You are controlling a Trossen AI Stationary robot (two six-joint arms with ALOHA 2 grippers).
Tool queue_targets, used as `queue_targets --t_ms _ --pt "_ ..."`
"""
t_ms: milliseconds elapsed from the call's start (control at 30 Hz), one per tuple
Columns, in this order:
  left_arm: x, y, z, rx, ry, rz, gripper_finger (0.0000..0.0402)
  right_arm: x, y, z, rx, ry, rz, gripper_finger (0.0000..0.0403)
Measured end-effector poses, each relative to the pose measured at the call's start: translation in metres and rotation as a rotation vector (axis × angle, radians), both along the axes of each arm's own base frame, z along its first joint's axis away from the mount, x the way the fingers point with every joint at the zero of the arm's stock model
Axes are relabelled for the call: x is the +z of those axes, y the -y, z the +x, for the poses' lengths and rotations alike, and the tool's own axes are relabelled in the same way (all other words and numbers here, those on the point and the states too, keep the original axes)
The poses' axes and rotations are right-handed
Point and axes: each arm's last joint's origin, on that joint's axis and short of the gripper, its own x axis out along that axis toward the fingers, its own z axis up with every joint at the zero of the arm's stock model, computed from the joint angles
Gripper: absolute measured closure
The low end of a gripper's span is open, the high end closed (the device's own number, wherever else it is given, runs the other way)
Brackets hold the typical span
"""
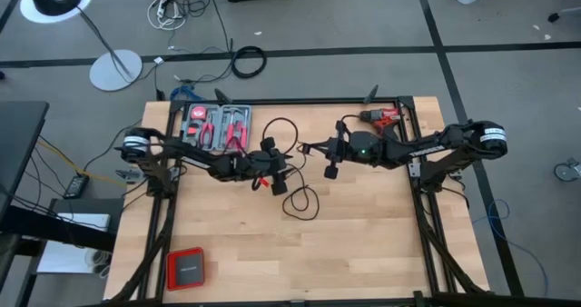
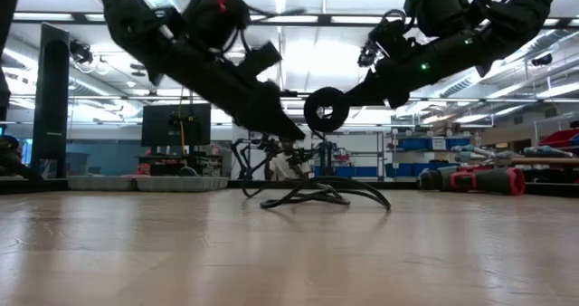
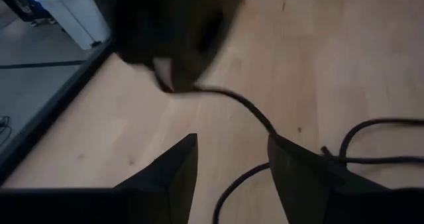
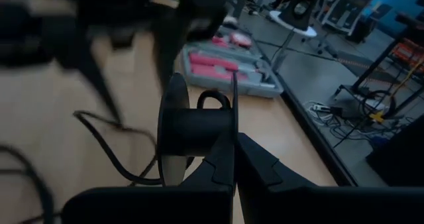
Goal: Coil cords
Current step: Coil the black wire on the spool
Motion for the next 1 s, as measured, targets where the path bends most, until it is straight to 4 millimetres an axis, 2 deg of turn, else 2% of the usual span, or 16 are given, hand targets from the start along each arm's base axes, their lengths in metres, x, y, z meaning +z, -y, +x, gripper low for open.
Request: queue_targets --t_ms 233,367,500,700,833,1000 --pt "0.036 0.000 -0.019 0.035 0.015 0.007 0.0216 0.000 -0.004 -0.007 0.072 -0.101 -0.066 0.0403" --pt "0.040 0.002 -0.020 -0.003 0.037 -0.034 0.0216 0.001 -0.010 -0.008 0.265 -0.150 -0.197 0.0403" --pt "0.042 0.006 -0.018 -0.135 0.064 -0.101 0.0216 0.001 -0.024 -0.007 0.424 -0.202 -0.427 0.0403" --pt "0.043 0.017 -0.017 -0.321 0.068 -0.105 0.0216 0.004 -0.029 -0.005 0.354 -0.222 -0.557 0.0403" --pt "0.044 0.023 -0.017 -0.347 0.062 -0.060 0.0216 0.004 -0.029 -0.005 0.357 -0.216 -0.556 0.0403" --pt "0.043 0.026 -0.017 -0.289 0.045 0.014 0.0216 0.008 -0.030 -0.004 0.366 -0.177 -0.560 0.0403"
